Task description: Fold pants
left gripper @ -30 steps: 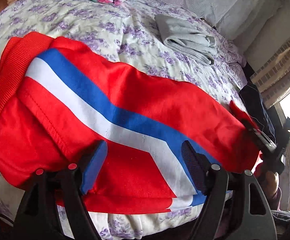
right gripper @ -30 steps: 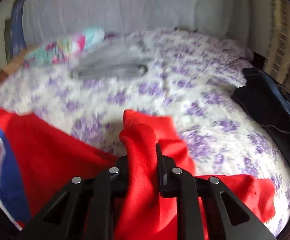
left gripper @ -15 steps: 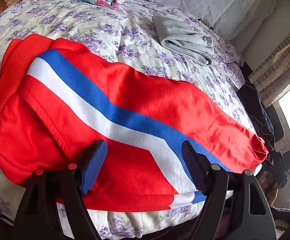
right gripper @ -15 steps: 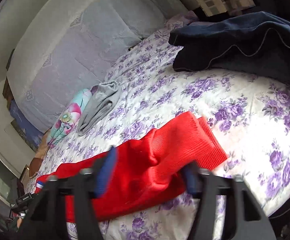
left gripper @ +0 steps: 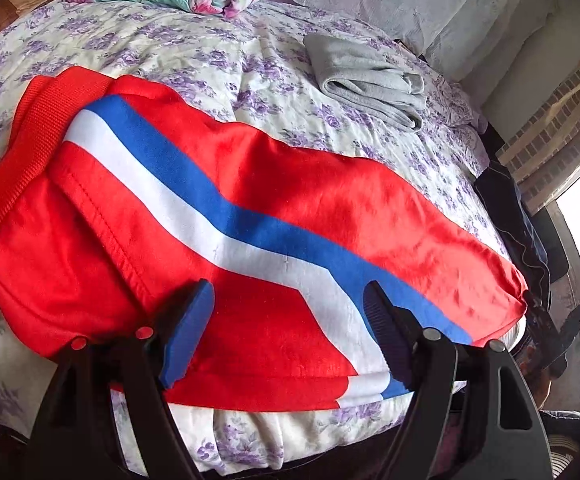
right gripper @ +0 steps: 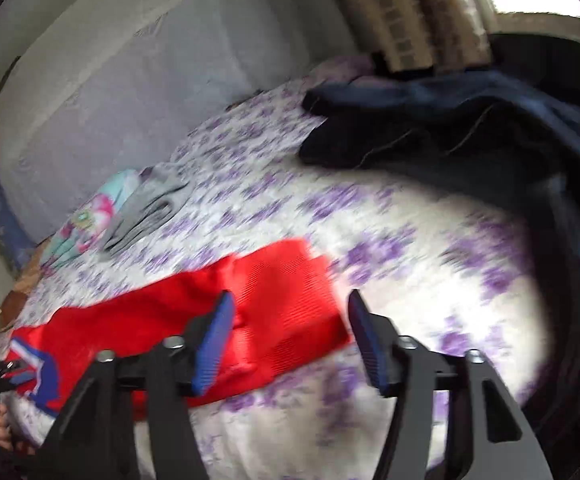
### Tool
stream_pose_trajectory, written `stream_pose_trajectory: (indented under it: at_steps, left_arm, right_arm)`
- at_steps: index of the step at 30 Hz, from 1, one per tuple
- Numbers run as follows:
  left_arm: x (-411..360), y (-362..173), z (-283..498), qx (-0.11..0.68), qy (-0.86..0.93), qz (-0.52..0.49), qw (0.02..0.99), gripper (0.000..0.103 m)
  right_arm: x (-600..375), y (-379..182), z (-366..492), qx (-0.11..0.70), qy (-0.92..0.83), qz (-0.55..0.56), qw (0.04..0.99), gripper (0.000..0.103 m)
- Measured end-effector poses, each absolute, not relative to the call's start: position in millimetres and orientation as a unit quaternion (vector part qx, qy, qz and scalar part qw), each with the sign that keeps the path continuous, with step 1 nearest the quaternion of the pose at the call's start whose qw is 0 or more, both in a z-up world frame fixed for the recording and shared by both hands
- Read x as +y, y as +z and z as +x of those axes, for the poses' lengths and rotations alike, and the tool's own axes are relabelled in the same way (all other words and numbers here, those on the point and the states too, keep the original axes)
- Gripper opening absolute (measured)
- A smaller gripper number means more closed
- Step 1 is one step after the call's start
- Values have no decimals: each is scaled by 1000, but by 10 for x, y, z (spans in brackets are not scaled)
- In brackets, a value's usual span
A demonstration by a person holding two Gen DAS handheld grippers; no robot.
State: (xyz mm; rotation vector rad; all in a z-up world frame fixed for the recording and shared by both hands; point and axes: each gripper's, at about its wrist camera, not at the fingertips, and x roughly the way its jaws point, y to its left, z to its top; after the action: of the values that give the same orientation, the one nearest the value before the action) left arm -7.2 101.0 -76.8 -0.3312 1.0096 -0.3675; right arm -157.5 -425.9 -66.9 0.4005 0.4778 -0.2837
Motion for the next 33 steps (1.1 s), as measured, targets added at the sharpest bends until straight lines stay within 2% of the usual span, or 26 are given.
stream_pose_trajectory:
  at_steps: [3,6,8,11,12,14,16,17,18,19,21,23,27,31,33]
  left_arm:
    - [984,-664,-176,483,-183,-140,845,75]
    - [900,-577,-311,475,-163,-88,860,76]
    - [951,-650,-328,484,-120,-64,865,78]
    - [1052,-785,-383,484,-124,-71,863,77]
    - [1026,-770,-416,485,-122,-60,864,77]
    - [1019,-706,-461,487,-119,-56,863,78]
    - [1048,-599,-457,487,-137,-73,859,80]
    - [1030,-524,-436,480,-147,-75,862,81]
    - [989,-443,-401,470,-153,-73,866,84]
    - [947,-367,-351,459,-156,-68,872,90]
    - [813,-310,-215,453,-156,-55,876,92]
    - [711,-390,-40,464,-148,-49,872,92]
    - [698,-727,175,507,-129,-60,850,92]
    - [788,-749,117,500,-134,-87,851,92]
    - [865,-751,102,499,-142,-109,848,92]
  right_arm:
    - [-4352,-386,-1675,207,-184,183,943,68]
    - [-4057,-147,-1491,201,-76,155,964,67]
    - [-3789,-201,-1235,249,-50,107,961,67]
    - [-3842,-803,-808,422,-109,84,896,70]
    - [-3795,-786,-865,397,-115,59,909,69]
    - [-3635,-629,-837,410,-137,17,901,69]
    - [-3558,-314,-793,381,-55,60,921,69]
    - [-3502,-141,-734,365,-2,84,927,72]
    - [-3384,13,-592,365,57,102,924,83]
    - [-3255,116,-424,377,119,114,911,88]
    - [-2888,213,3,401,230,138,876,90]
    - [-2429,139,475,438,309,150,830,91]
    - [-1660,-360,1318,548,350,160,743,91]
    - [-1260,-848,1688,636,371,179,653,90]
    - [-1122,-921,1712,651,407,187,612,90]
